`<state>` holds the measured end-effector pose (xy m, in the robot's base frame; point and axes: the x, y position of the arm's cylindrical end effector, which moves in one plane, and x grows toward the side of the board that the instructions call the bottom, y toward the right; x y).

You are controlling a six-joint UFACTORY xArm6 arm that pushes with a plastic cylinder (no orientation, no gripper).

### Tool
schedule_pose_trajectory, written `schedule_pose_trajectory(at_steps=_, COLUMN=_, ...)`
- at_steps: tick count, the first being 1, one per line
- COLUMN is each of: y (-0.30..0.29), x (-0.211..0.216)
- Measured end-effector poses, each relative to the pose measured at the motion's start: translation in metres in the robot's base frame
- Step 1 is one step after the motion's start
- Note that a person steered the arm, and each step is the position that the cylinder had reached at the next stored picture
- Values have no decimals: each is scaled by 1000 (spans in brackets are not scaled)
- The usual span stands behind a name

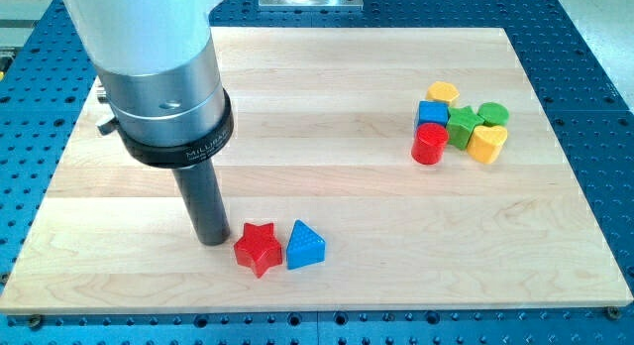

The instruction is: Push the heart into the red circle

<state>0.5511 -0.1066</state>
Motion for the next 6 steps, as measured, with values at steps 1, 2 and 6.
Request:
schedule_pose_trajectory(at_steps=1, y=0, x=1)
schedule_pose_trajectory(at_steps=2, y=4, x=4)
schedule_pose_trajectory(at_steps=6, y=372, x=-93)
